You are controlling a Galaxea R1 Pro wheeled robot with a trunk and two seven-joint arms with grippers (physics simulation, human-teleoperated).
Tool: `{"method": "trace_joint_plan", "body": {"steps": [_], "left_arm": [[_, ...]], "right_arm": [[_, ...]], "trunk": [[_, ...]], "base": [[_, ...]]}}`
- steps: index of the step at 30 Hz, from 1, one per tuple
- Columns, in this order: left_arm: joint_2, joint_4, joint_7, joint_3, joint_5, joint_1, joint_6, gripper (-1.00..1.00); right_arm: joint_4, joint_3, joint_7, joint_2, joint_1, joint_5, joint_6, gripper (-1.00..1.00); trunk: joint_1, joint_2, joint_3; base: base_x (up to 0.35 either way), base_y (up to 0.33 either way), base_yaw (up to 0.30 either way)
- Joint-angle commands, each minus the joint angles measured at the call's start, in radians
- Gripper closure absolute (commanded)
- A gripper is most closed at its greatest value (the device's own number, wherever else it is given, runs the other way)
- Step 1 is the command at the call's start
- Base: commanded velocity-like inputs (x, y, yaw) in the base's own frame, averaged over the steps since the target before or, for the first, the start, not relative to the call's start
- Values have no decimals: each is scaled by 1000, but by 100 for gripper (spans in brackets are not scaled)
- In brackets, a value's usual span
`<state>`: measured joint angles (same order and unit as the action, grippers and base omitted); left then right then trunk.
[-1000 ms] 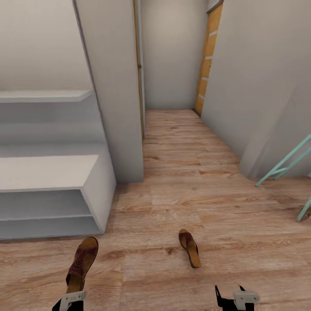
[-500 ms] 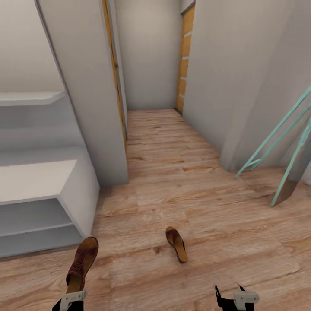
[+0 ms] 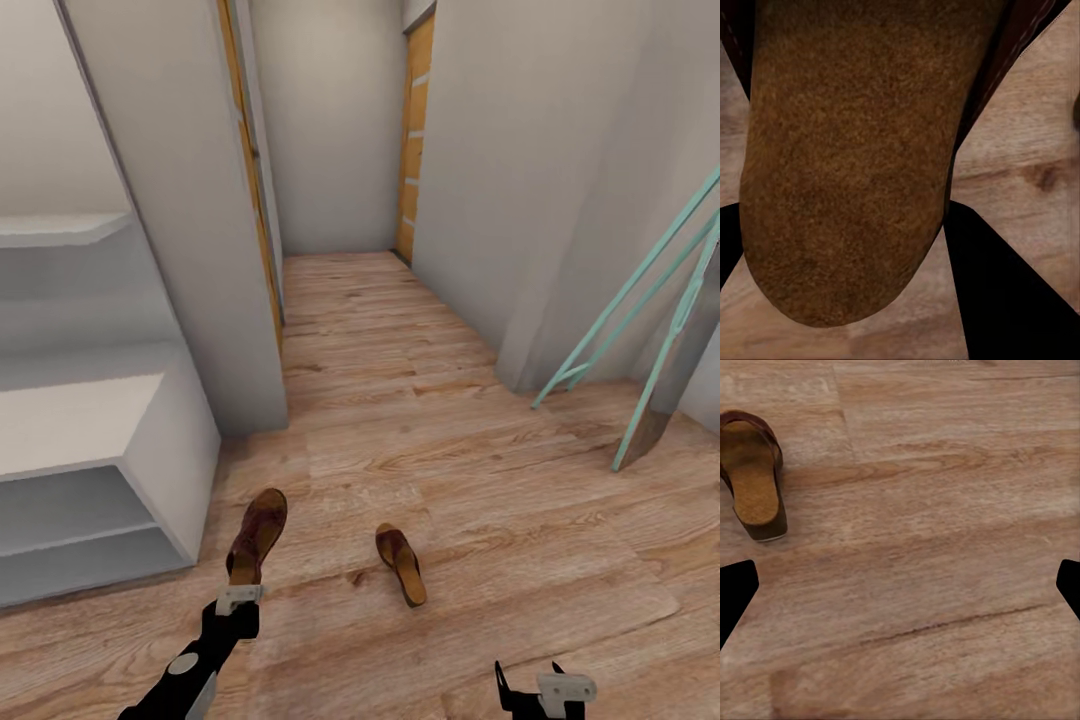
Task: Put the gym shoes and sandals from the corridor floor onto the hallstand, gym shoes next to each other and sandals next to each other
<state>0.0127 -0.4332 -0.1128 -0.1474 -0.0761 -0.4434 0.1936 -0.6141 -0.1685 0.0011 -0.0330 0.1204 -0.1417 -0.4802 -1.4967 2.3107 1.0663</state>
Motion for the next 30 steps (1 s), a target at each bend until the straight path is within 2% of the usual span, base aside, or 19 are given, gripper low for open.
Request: {"method": "trace_joint_plan", "body": {"steps": [1, 16, 26, 30], "left_arm": [[0, 0, -11, -7, -10, -1, 10, 100], [0, 4, -18, -7, -8, 0, 30, 100], [0, 4, -18, -9, -9, 1, 30, 100], [0, 4, -18, -5, -10, 1, 30, 100]], "right_arm": [[0, -4, 0, 1, 1, -10, -4, -100], [-6, -3, 2, 0, 1, -11, -3, -100], [-6, -3, 2, 0, 0, -11, -4, -100], [-7, -3, 2, 1, 0, -10, -3, -100]], "trunk": [[0, 0, 1], [0, 0, 1], [0, 0, 1], [0, 0, 1]], "base": [[113, 0, 0], [295, 14, 0], [293, 174, 0], [131, 112, 0]]}}
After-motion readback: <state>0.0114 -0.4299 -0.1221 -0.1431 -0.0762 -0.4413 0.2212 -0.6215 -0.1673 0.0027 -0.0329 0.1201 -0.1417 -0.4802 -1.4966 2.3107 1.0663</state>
